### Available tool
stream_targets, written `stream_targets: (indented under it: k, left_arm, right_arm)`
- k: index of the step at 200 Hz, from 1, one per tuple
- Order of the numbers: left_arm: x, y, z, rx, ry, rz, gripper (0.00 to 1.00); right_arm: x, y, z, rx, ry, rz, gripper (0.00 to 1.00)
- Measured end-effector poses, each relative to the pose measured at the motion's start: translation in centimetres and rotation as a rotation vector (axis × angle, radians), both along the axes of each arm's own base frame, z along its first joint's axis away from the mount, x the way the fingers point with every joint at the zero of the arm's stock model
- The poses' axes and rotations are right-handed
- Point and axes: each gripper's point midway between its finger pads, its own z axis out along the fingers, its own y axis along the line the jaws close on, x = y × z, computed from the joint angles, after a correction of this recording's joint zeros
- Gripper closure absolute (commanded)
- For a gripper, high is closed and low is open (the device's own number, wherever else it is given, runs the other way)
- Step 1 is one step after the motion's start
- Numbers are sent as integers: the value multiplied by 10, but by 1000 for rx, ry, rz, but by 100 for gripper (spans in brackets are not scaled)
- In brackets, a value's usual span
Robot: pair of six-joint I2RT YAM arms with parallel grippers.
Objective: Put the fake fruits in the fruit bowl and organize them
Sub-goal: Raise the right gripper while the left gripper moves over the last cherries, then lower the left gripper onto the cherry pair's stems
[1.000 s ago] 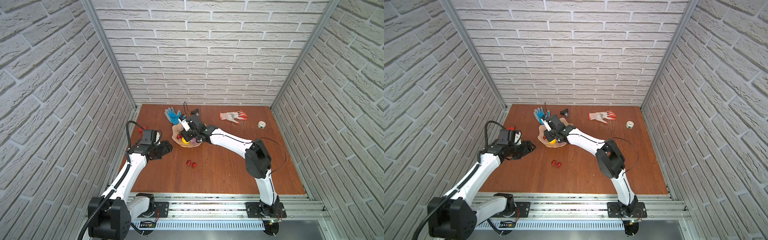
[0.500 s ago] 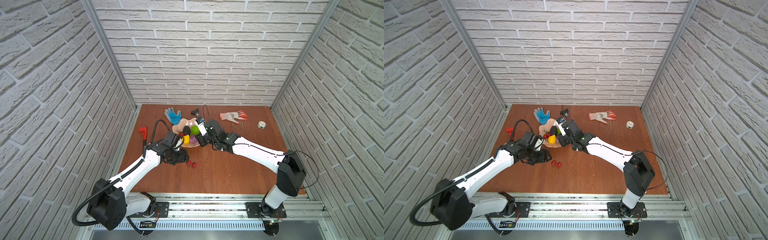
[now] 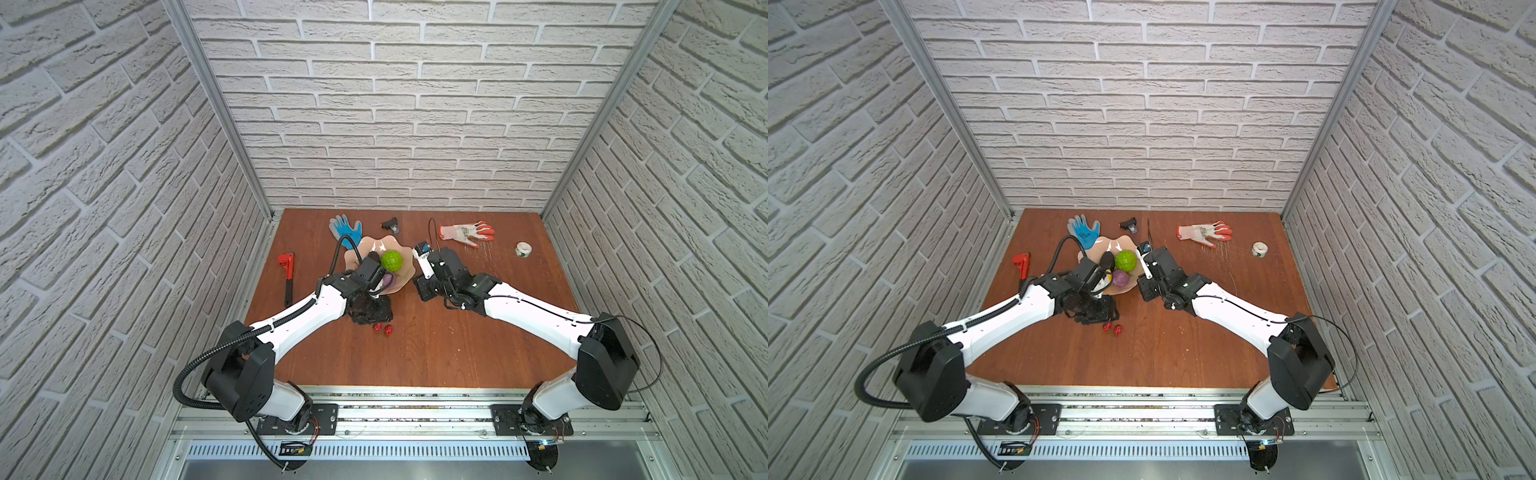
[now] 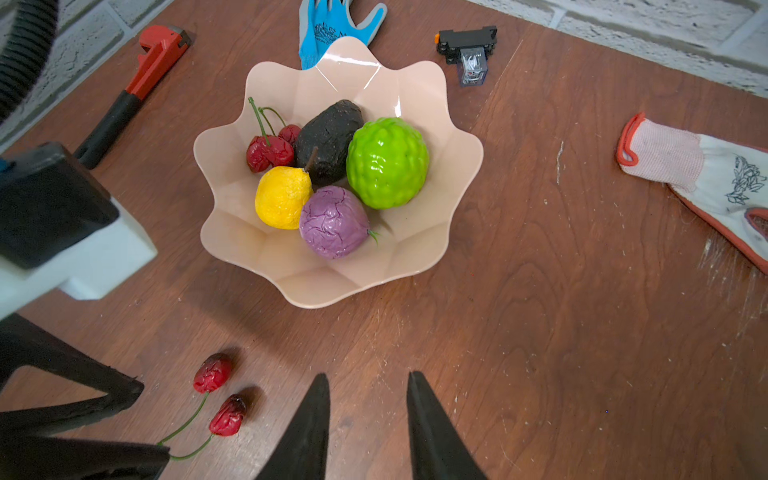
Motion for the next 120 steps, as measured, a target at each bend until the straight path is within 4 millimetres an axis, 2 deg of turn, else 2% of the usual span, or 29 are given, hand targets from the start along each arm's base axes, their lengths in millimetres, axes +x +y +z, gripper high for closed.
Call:
stream_targets:
  k: [26, 65, 120]
  left_arm:
    - [-8, 6, -16, 19, 47, 59, 46]
    - [-22, 15, -43, 25, 123, 159, 45]
    - [-11, 6, -46, -52, 113, 233, 43]
  right_arm:
    - [-5, -2, -8, -9, 26, 4, 68]
    - [-7, 0, -10, 0, 36, 15, 68]
    - [-10, 1, -20, -9, 68, 25, 70]
